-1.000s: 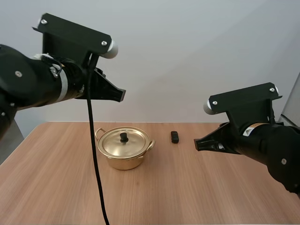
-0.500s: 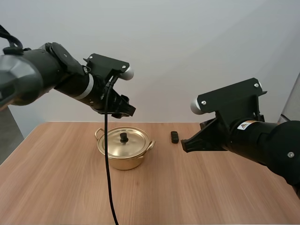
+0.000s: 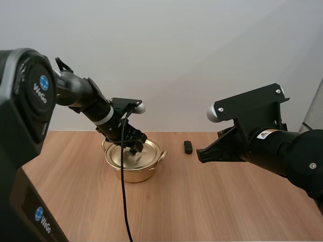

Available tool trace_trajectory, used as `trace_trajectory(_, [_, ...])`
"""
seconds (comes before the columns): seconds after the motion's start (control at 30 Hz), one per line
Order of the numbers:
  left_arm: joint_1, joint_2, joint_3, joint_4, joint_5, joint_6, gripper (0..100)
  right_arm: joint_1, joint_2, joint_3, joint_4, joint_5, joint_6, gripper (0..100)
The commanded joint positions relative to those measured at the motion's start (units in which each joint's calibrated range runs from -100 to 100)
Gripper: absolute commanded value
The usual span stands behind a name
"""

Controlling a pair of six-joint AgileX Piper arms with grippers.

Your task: Open the pot, put the car inside, and close it

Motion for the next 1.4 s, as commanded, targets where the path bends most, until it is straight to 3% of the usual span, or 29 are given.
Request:
trace_trajectory(0.0, [0.02,3.1,0.0,0.5,-1.1,0.1,58,0.0,0.0,-0.1,0.0,0.0,0.0,0])
trace_trajectory(0.03, [0.02,3.0,0.0,0.5,-2.0,0.1,46,-0.1,0.0,-0.1,0.0,0.0,0.0,0])
trace_trajectory(0.1, [0.02,3.0,0.0,0.5,-2.3,0.9,2,-0.3,0.0,-0.1,0.0,0.0,0.0,0])
trace_trajectory(0.13, [0.02,2.7,0.0,0.4,-2.3,1.2,0,-0.3,0.0,-0.1,0.0,-0.2,0.0,0])
trace_trajectory(0.3, [0.02,-0.8,-1.0,-1.1,-1.4,1.3,0,-0.3,3.9,1.2,1.6,-12.0,-2.6,0])
trace_trajectory(0.4, [0.02,-6.8,-3.1,-4.2,-0.7,1.3,0,-0.3,13.4,2.0,8.7,-19.9,-7.9,0])
trace_trajectory(0.53, [0.31,-17.8,-7.0,-11.3,-1.4,1.3,0,0.9,34.3,-0.4,18.8,-19.6,-19.1,0])
trace_trajectory(0.67, [1.51,-28.3,-11.0,-17.7,-3.5,1.3,0,1.9,54.6,-8.4,19.7,-18.5,-20.4,3])
trace_trajectory(0.73, [2.39,-32.4,-13.0,-19.6,-4.6,1.3,0,1.9,61.4,-12.2,21.4,-17.8,-20.4,30])
trace_trajectory(0.83, [4.11,-36.4,-15.3,-22.3,-4.8,1.3,0,1.9,69.5,-17.3,23.2,-17.8,-20.4,86])
trace_trajectory(0.87, [4.73,-37.3,-16.1,-22.8,-4.7,1.1,0,1.9,71.7,-18.8,23.2,-17.8,-20.1,97])
trace_trajectory(0.9, [5.29,-37.8,-16.7,-23.0,-4.7,0.8,0,1.9,73.7,-20.0,23.2,-17.8,-19.7,99])
trace_trajectory(1.07, [7.17,-38.3,-18.5,-25.2,-1.2,0.6,0,1.9,79.1,-23.3,23.2,-17.6,-19.7,94])
trace_trajectory(1.37, [7.28,-38.3,-18.5,-25.6,-0.4,0.6,0,1.9,84.3,-29.1,23.5,-16.8,-19.7,94])
